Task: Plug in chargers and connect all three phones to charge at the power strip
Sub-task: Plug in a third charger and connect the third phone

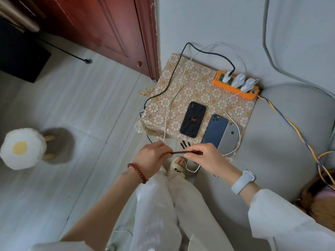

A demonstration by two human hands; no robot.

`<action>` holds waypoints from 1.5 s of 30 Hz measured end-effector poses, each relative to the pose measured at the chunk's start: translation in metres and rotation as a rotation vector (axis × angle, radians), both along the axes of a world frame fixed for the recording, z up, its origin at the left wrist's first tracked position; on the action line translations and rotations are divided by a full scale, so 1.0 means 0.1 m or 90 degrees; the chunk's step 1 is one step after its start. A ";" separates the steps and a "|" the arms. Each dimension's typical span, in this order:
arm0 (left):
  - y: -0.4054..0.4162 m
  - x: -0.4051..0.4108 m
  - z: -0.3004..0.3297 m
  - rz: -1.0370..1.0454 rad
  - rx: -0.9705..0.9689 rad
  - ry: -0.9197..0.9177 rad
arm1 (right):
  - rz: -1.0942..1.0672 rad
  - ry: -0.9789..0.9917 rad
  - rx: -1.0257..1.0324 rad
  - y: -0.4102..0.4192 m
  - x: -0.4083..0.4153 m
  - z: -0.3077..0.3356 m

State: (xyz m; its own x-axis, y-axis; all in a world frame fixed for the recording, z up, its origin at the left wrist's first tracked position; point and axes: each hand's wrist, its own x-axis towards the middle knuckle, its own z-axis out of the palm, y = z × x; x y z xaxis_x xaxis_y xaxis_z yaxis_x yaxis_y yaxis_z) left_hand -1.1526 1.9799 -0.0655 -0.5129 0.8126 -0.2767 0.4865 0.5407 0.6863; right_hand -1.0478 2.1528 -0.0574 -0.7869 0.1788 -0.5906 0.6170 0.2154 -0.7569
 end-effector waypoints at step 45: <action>0.65 -0.43 -0.19 0.217 0.003 -0.434 | -0.561 0.020 -0.276 -0.10 -0.22 -0.04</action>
State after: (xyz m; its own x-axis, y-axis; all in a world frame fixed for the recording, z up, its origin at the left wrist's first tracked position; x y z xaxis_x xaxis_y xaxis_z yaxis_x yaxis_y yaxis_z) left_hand -1.1953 2.0453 -0.0842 -0.4522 0.6421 -0.6191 -0.2394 0.5812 0.7777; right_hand -1.0701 2.1425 -0.0611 -0.4923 0.4813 -0.7252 0.4020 -0.6132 -0.6800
